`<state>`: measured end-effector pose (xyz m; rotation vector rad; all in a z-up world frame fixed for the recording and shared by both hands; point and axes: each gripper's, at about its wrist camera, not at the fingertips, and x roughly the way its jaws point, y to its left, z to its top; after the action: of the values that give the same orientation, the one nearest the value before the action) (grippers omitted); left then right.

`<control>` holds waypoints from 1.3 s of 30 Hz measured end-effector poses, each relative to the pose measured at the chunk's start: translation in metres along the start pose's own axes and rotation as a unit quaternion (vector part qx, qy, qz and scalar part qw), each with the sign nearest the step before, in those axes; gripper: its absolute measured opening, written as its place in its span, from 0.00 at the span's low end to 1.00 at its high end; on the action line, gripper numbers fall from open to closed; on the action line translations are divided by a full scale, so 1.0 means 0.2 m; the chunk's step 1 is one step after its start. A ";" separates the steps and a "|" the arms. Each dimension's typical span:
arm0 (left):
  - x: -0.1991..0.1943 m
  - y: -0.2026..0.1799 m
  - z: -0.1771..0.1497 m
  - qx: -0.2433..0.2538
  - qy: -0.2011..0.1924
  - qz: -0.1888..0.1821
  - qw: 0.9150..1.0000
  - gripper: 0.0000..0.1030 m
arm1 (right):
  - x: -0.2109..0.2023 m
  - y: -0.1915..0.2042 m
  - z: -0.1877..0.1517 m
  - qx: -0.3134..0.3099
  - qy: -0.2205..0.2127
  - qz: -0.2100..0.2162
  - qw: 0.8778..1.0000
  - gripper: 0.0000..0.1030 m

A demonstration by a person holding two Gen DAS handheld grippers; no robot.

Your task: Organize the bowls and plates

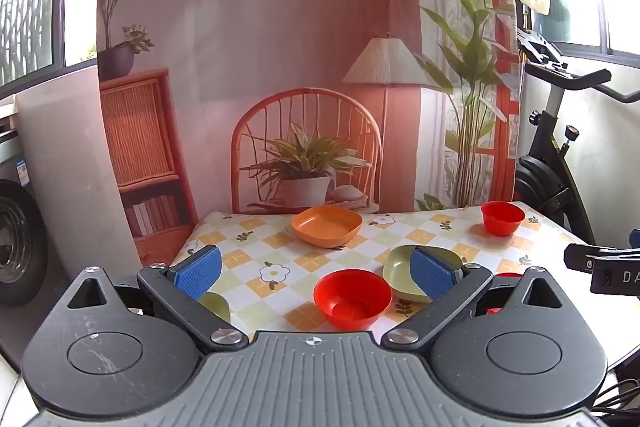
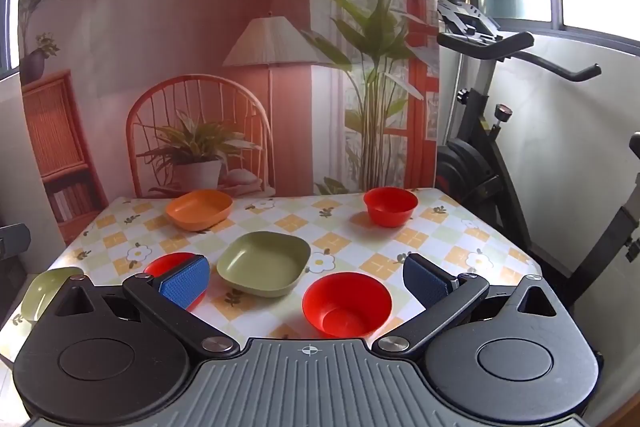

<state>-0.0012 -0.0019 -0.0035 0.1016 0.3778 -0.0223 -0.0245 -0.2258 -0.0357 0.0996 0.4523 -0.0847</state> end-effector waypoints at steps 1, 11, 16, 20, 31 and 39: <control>0.00 0.00 0.00 0.000 0.000 0.000 1.000 0.98 | 0.00 0.00 0.00 0.000 0.001 0.000 1.000 1.00; 0.02 0.00 0.00 0.000 0.001 -0.002 1.000 0.98 | 0.01 -0.01 -0.02 0.001 0.002 0.001 1.000 1.00; 0.02 0.00 0.00 0.000 0.001 -0.002 1.000 0.98 | 0.01 -0.01 -0.01 0.002 0.003 0.001 1.000 1.00; 0.02 0.00 0.00 -0.001 0.002 -0.002 1.000 0.98 | 0.01 -0.01 -0.01 0.002 0.004 0.001 1.000 1.00; 0.02 0.00 0.00 -0.001 0.002 -0.002 1.000 0.98 | 0.01 -0.01 -0.01 0.003 0.005 0.001 1.000 1.00; 0.02 0.00 0.00 -0.001 0.003 -0.002 1.000 0.98 | 0.01 -0.01 -0.01 0.004 0.005 0.001 1.000 1.00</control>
<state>0.0026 -0.0017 -0.0047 0.0999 0.3840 -0.0255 -0.0236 -0.2286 -0.0387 0.1079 0.4628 -0.0833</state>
